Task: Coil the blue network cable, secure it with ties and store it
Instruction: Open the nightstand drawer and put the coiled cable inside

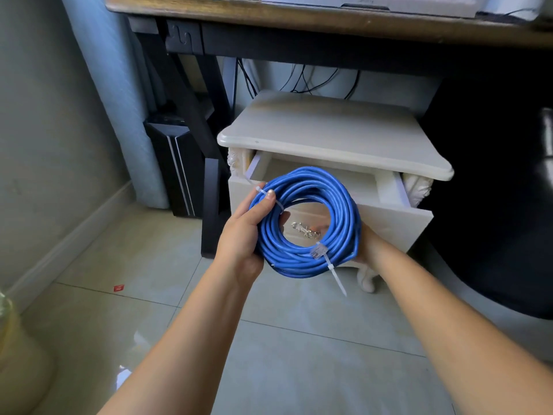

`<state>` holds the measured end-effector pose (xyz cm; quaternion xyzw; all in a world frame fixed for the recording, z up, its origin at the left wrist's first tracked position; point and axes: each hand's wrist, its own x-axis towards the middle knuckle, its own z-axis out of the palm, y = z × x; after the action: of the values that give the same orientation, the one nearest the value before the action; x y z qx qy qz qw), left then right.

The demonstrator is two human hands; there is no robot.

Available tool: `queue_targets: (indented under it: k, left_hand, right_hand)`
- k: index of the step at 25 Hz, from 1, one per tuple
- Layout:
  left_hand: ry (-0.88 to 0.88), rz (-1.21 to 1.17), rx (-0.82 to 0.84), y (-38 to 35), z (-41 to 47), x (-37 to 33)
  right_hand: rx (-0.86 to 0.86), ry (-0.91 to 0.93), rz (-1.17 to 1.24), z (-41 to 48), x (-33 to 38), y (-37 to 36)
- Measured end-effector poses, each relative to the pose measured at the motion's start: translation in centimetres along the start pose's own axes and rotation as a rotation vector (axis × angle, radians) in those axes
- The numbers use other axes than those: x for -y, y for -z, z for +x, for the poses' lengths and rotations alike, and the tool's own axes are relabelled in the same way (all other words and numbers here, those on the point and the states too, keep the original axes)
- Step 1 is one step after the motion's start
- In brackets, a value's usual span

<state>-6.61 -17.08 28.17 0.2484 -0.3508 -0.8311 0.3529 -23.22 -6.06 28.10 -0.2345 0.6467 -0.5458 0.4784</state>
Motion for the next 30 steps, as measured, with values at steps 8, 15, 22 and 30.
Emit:
queue_targets:
  k: [8, 15, 22, 30]
  left_hand:
    - [0.091, -0.006, 0.05, -2.0, -0.6, -1.3]
    - [0.287, 0.149, -0.076, -0.7, -0.1, -1.7]
    - [0.329, 0.214, -0.148, -0.6, 0.5, -1.0]
    - [0.042, 0.629, -0.175, -0.3, 1.9, 1.4]
  right_hand:
    - [-0.028, 0.104, -0.202, -3.0, 6.9, 0.2]
    - [-0.303, -0.098, 0.16, 3.7, 9.3, 2.7]
    - [-0.384, -0.241, -0.018, 10.4, 5.9, 2.9]
    - [-0.635, 0.647, -0.531, 1.9, 4.3, 0.1]
